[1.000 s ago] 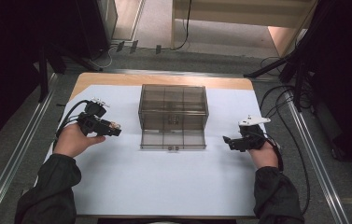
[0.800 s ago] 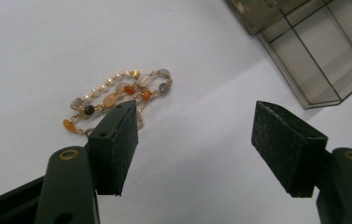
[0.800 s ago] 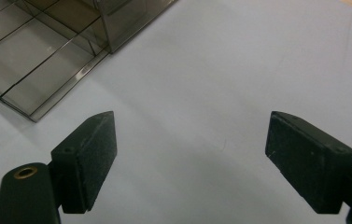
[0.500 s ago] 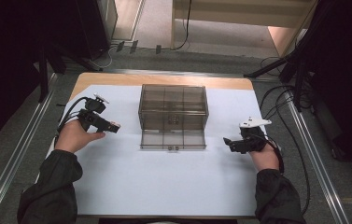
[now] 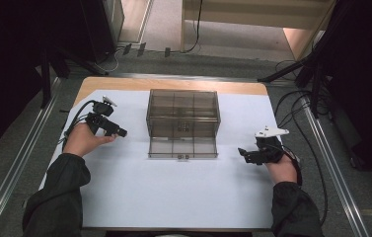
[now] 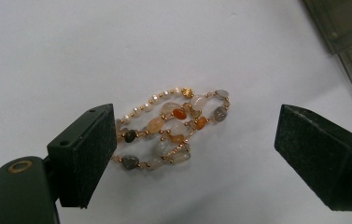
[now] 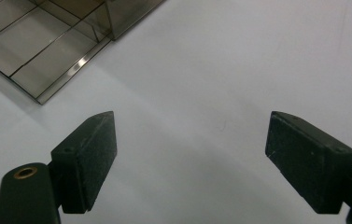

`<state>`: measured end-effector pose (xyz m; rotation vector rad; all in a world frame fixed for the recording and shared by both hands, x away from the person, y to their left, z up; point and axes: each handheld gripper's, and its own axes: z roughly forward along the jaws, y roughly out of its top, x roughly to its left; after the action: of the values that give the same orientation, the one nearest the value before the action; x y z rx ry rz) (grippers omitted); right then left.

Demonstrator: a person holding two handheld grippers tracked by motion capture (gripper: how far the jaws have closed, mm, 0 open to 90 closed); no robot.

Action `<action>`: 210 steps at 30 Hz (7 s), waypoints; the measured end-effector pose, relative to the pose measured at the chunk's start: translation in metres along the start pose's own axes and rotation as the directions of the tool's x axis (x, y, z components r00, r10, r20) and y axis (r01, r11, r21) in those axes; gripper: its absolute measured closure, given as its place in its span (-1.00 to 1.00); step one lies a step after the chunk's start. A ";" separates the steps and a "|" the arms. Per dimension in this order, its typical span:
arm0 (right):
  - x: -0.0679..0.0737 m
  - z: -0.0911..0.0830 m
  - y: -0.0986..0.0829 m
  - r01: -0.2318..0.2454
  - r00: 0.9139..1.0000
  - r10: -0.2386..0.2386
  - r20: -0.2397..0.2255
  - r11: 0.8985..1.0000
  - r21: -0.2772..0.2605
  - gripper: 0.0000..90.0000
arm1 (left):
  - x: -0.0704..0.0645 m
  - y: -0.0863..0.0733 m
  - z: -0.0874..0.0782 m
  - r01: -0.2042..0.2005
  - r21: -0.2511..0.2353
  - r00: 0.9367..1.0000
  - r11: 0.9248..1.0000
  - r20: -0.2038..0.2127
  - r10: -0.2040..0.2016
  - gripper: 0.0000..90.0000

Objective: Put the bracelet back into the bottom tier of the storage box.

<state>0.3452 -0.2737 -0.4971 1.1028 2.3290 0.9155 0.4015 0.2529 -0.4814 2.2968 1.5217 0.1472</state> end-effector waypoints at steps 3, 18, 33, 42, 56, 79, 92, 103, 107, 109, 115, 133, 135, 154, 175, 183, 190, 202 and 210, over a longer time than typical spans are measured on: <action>0.000 0.000 0.000 -0.001 1.000 0.001 0.000 1.000 0.001 -0.61 | -0.001 0.003 0.005 -0.033 0.026 0.998 0.999 -0.047 0.034 -0.69; -0.002 -0.001 -0.002 -0.007 1.000 0.007 0.010 1.000 0.004 -0.63 | 0.005 0.008 0.028 -0.066 0.110 0.993 0.992 -0.094 0.076 -0.71; -0.003 -0.002 -0.003 -0.011 1.000 0.011 0.019 1.000 0.001 -0.63 | -0.001 0.005 0.016 -0.030 0.131 0.994 0.991 -0.105 0.043 0.50; -0.005 -0.003 -0.003 -0.008 1.000 0.009 0.018 1.000 -0.003 -0.63 | 0.005 0.002 0.012 -0.037 0.151 0.999 0.988 -0.022 0.041 0.84; -0.004 -0.002 -0.003 -0.009 1.000 0.009 0.017 1.000 0.003 -0.63 | 0.007 -0.001 -0.030 -0.027 0.022 1.000 0.999 0.003 0.027 0.85; -0.002 0.003 0.002 0.007 1.000 -0.007 0.003 1.000 0.008 -0.63 | -0.025 -0.004 -0.117 -0.098 -0.210 0.994 0.973 0.031 0.107 0.91; -0.002 0.005 0.004 0.011 1.000 -0.011 0.003 1.000 0.001 -0.62 | -0.039 -0.010 -0.142 -0.121 -0.266 0.983 0.956 0.101 0.152 0.91; -0.002 0.006 0.006 0.013 1.000 -0.013 -0.002 1.000 0.002 -0.62 | -0.051 -0.009 -0.144 -0.152 -0.306 0.969 0.940 0.143 0.203 0.91; -0.002 0.006 0.006 0.013 1.000 -0.013 -0.001 1.000 0.000 -0.62 | -0.057 -0.006 -0.142 -0.165 -0.318 0.960 0.934 0.166 0.226 0.91; -0.002 0.006 0.006 0.013 1.000 -0.013 0.000 1.000 0.001 -0.62 | -0.060 -0.005 -0.141 -0.171 -0.317 0.957 0.933 0.171 0.234 0.91; -0.001 0.006 0.006 0.014 1.000 -0.014 -0.002 1.000 0.004 -0.62 | -0.072 -0.002 -0.138 -0.195 -0.319 0.948 0.928 0.182 0.262 0.91; 0.002 0.006 0.004 0.027 1.000 -0.027 -0.002 1.000 0.011 -0.62 | -0.101 0.013 -0.120 -0.280 -0.316 0.912 0.907 0.207 0.354 0.91; 0.002 0.005 0.004 0.027 1.000 -0.027 0.000 1.000 0.010 -0.62 | -0.103 0.015 -0.116 -0.277 -0.306 0.911 0.911 0.219 0.351 0.91; 0.002 0.002 -0.001 0.021 1.000 -0.021 0.005 1.000 0.013 -0.62 | -0.119 0.027 -0.071 -0.324 -0.226 0.899 0.918 0.229 0.374 0.91; 0.001 0.002 -0.002 0.024 1.000 -0.024 -0.002 0.999 0.023 -0.62 | -0.124 0.029 -0.036 -0.337 -0.153 0.896 0.929 0.250 0.367 0.90; 0.001 0.002 -0.002 0.023 1.000 -0.023 -0.003 0.999 0.024 -0.62 | -0.123 0.029 -0.027 -0.330 -0.143 0.898 0.933 0.256 0.357 0.90; 0.001 0.002 -0.002 0.022 1.000 -0.022 -0.004 0.999 0.025 -0.62 | -0.120 0.029 -0.019 -0.316 -0.119 0.907 0.941 0.252 0.336 0.90; 0.001 0.002 -0.002 0.019 1.000 -0.019 -0.002 0.999 0.027 -0.62 | -0.121 0.029 -0.004 -0.316 -0.090 0.910 0.944 0.251 0.329 0.89; 0.000 0.002 -0.002 0.023 1.000 -0.023 -0.003 0.999 0.026 -0.62 | -0.127 0.029 0.007 -0.341 -0.065 0.904 0.938 0.250 0.347 0.89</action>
<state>0.3449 -0.2738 -0.5000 1.0839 2.3569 0.8813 0.3772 0.1262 -0.4620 2.4385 0.9751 -0.0440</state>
